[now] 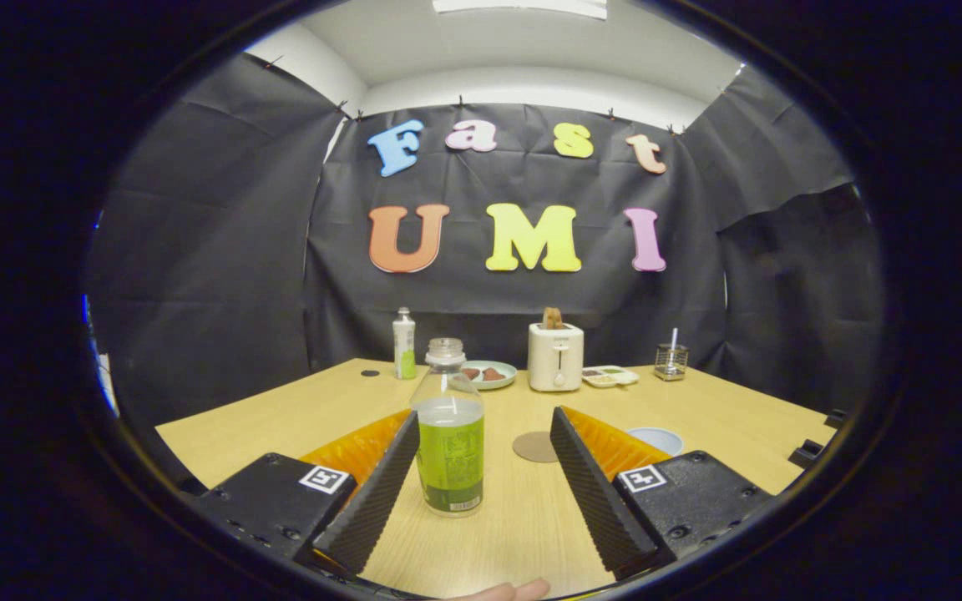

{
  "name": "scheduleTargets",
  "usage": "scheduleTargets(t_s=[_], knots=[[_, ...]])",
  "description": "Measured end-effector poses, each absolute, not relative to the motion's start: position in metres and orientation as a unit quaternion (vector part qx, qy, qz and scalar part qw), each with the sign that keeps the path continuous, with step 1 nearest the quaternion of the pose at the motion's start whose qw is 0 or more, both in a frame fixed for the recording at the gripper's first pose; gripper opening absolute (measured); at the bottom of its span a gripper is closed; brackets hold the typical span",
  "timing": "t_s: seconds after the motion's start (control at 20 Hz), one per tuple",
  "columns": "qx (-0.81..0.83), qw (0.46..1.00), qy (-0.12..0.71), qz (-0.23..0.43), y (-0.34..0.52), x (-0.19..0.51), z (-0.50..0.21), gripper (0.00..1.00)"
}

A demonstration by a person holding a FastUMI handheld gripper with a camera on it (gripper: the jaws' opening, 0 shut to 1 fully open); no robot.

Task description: Take the bottle from table, then pour the juice into the cup, finally place the bottle on the coaster

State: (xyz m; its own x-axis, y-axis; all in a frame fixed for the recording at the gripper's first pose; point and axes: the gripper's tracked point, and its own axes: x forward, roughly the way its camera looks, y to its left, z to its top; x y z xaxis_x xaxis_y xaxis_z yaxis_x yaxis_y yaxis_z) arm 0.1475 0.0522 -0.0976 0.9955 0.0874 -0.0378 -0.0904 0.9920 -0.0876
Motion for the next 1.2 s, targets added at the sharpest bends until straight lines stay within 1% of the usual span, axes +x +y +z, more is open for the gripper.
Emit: scheduleTargets(t_s=[0.3, 0.7, 0.85, 0.95, 1.05, 1.2], knots=[[-0.043, 0.997, 0.036, 0.056, 0.072, 0.178, -0.115, 1.0], [-0.07, 0.996, 0.053, 0.031, 0.084, 0.224, -0.12, 1.0], [-0.05, 0.997, 0.06, 0.026, 0.086, 0.229, -0.127, 1.0], [-0.015, 0.998, 0.06, 0.027, 0.086, 0.228, -0.126, 0.91], [0.013, 0.997, 0.059, 0.042, 0.096, 0.23, -0.126, 0.81], [-0.006, 0.997, 0.071, 0.038, 0.096, 0.228, -0.124, 0.81]])
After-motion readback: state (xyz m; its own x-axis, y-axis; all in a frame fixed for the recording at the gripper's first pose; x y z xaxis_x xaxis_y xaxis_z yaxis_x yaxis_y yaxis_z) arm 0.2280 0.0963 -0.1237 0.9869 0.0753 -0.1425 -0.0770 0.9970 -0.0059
